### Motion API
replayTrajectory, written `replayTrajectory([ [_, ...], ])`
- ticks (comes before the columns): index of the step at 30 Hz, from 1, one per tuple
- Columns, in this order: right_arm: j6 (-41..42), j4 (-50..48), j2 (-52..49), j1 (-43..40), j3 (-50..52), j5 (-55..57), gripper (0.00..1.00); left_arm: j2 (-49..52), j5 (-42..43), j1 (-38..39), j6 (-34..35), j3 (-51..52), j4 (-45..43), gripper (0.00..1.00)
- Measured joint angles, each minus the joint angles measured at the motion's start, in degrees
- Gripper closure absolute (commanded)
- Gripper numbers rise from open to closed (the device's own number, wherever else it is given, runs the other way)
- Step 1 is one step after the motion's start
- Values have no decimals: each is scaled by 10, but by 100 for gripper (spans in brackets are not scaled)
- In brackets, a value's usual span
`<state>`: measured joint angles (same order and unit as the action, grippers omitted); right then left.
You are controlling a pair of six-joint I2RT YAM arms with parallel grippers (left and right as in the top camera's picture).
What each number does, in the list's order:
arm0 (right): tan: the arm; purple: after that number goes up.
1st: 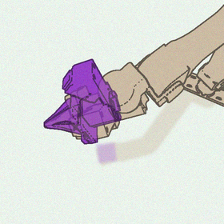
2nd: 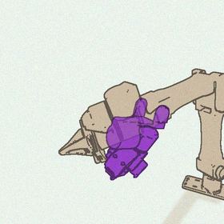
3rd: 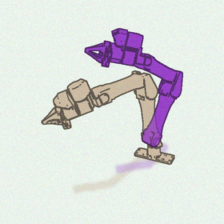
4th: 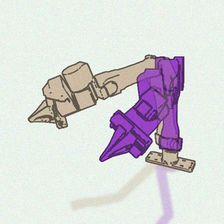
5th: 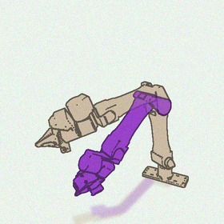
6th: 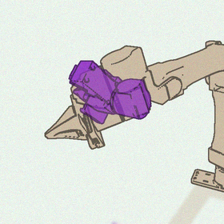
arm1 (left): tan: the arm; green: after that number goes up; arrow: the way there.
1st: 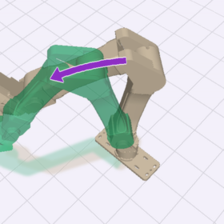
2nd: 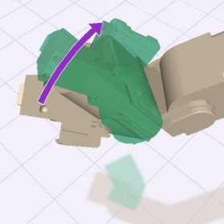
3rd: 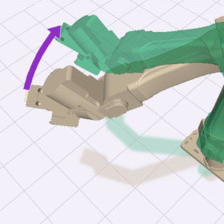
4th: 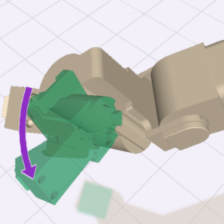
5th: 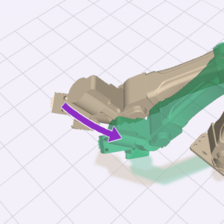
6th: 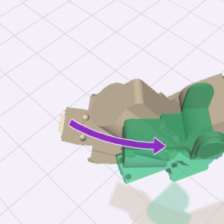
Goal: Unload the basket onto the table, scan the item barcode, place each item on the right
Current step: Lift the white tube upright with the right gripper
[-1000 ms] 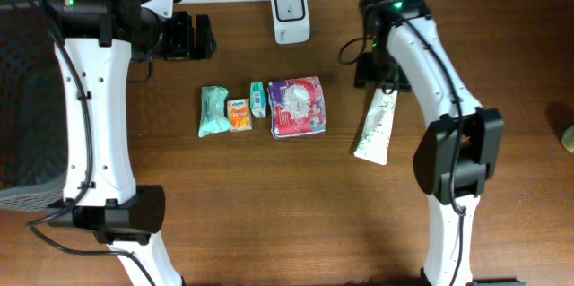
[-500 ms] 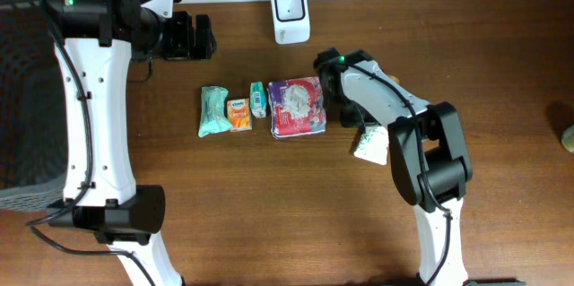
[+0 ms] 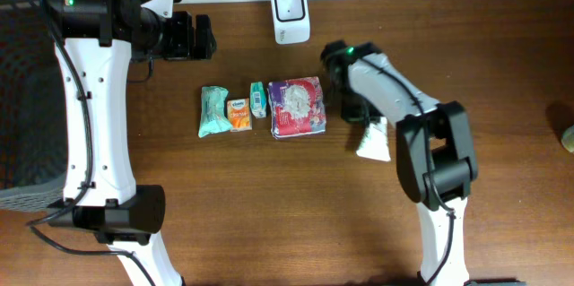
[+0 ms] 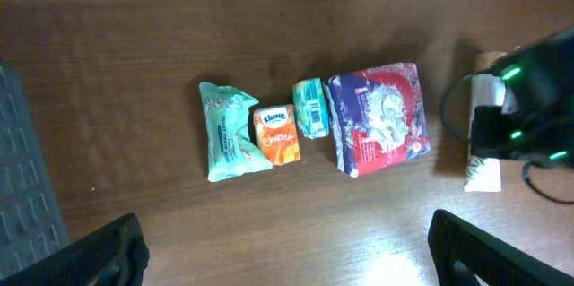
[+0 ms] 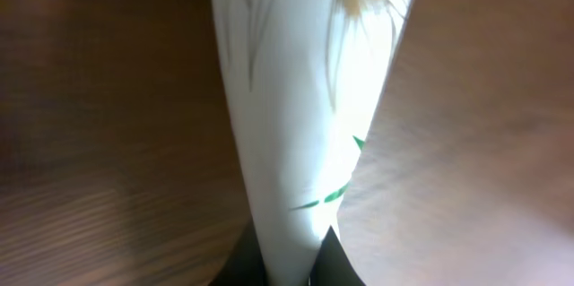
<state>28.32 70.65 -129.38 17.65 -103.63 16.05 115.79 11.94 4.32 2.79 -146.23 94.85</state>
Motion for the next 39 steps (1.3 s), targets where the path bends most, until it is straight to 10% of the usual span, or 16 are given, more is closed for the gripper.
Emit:
replayTrajectory([
  [8, -242, -3, -2, -136, -19, -556, 96, 0, 0, 0, 0, 0, 1, 1],
  [12, -275, -39, -3, -187, 83, -620, 65, 0, 0, 0, 0, 0, 0, 1],
  [15, -268, -32, -3, -232, 97, -611, 39, 0, 0, 0, 0, 0, 1, 1],
  [22, -282, 87, -3, -267, 1, -577, 20, 0, 0, 0, 0, 0, 0, 1],
  [39, -175, 123, -3, -26, -128, -233, 12, 0, 0, 0, 0, 0, 0, 1],
])
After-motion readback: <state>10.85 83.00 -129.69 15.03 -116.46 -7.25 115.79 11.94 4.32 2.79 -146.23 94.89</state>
